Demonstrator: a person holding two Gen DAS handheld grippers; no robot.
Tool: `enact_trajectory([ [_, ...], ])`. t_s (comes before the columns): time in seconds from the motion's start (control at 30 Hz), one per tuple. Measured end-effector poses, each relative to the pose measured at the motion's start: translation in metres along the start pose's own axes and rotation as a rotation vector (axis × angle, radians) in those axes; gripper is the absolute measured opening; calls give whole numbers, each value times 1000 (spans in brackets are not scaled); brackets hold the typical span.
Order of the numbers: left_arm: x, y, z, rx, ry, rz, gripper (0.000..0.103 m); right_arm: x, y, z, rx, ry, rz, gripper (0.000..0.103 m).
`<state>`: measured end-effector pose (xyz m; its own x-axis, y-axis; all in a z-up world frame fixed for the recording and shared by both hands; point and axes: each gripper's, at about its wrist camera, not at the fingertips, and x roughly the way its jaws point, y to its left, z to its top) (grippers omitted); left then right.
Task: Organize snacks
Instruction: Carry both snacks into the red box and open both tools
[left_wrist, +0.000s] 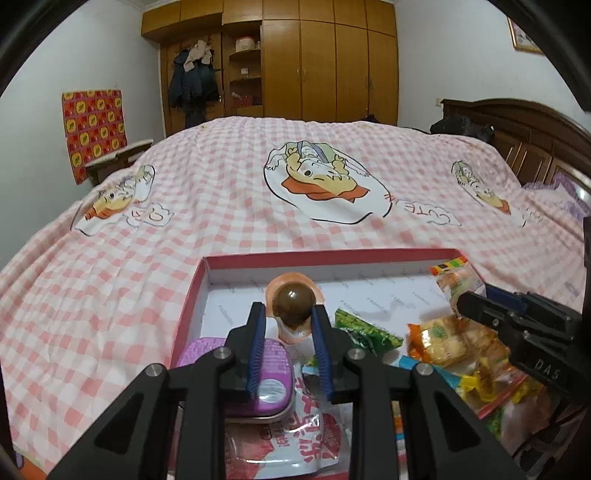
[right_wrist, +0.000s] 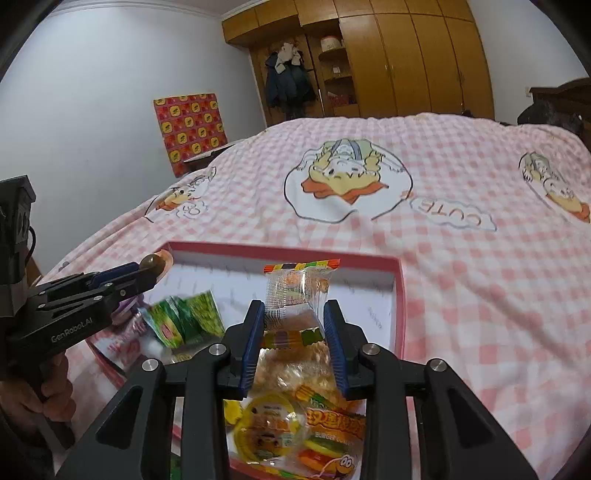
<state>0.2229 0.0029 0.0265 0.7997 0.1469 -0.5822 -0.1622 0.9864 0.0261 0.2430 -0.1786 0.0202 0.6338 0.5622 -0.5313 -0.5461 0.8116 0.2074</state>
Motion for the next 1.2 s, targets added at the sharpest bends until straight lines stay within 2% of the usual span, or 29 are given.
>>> enact_trajectory([
  [0.17,-1,-3,-1,10,-9,-4,27,0,-5,-2,24,-10,19,34],
  [0.37,-2,-6,-1,29,-8,4,27,-3,8,-3,-30,-34,12,35],
  [0.43,-2,-5,0,23,-3,-9,33,-3,10,-4,-38,-38,-11,36],
  [0.5,-4,-5,1,16,-2,-28,46,-4,11,-4,-38,-48,-8,38],
  [0.57,-6,-5,2,12,0,-36,53,-7,11,-3,-41,-64,1,42],
  [0.63,-7,-5,2,15,2,-45,56,-9,14,-3,-51,-76,6,55],
  [0.8,-10,-6,2,19,-8,-37,70,-11,20,-2,-79,-94,15,65],
  [1.2,-33,-3,1,-5,-33,-24,75,-14,27,-3,-98,-97,30,67],
])
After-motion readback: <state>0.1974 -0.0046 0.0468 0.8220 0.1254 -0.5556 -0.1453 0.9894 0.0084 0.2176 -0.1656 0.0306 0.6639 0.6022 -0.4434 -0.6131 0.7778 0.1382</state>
